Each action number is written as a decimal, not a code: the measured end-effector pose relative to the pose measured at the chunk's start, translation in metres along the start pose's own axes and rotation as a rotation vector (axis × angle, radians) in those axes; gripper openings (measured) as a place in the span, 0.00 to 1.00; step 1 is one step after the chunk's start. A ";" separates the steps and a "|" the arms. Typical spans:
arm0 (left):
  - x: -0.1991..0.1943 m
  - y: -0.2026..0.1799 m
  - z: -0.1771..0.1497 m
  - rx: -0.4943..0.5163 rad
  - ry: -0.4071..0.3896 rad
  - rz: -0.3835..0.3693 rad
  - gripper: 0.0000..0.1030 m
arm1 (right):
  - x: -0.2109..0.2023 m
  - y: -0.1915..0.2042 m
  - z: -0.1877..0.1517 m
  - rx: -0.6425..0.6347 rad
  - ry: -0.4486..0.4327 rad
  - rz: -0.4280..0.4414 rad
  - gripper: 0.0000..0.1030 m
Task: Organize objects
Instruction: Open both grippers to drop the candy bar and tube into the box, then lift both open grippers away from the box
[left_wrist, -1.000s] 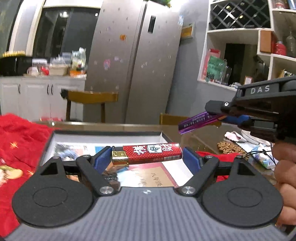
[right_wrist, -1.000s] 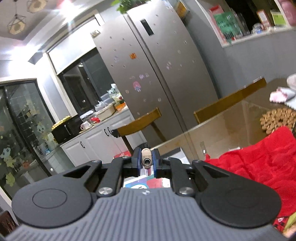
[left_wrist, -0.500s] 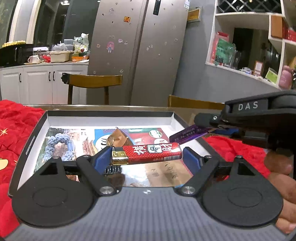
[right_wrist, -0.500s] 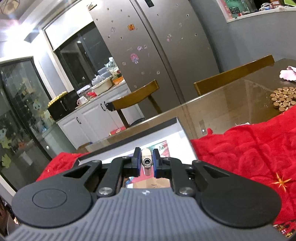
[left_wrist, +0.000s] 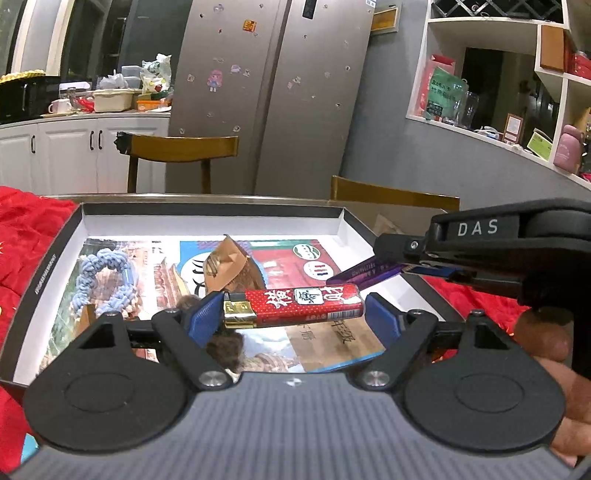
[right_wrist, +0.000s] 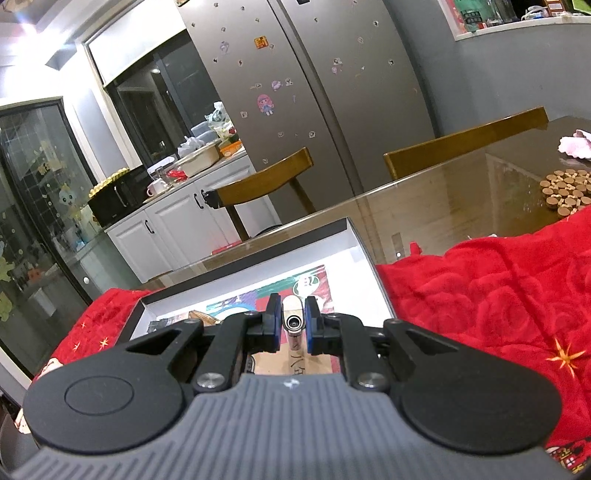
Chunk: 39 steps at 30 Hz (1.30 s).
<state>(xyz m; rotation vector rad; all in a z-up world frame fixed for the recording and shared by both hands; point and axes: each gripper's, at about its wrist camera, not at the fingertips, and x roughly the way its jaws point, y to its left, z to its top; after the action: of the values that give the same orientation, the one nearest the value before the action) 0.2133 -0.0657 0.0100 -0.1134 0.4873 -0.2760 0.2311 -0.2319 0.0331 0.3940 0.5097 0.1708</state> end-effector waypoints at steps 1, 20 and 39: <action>0.000 0.000 0.000 0.003 0.000 0.002 0.84 | 0.001 0.000 0.000 0.001 0.003 0.003 0.14; 0.001 0.008 0.004 -0.047 0.014 -0.022 0.84 | 0.004 -0.002 0.002 0.026 0.038 0.037 0.22; -0.050 0.023 0.043 -0.069 -0.102 0.000 0.84 | -0.044 0.017 0.026 -0.022 -0.097 0.113 0.68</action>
<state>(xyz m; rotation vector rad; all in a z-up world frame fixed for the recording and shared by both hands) 0.1973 -0.0275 0.0661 -0.1938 0.3953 -0.2525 0.2050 -0.2362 0.0804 0.4076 0.3903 0.2646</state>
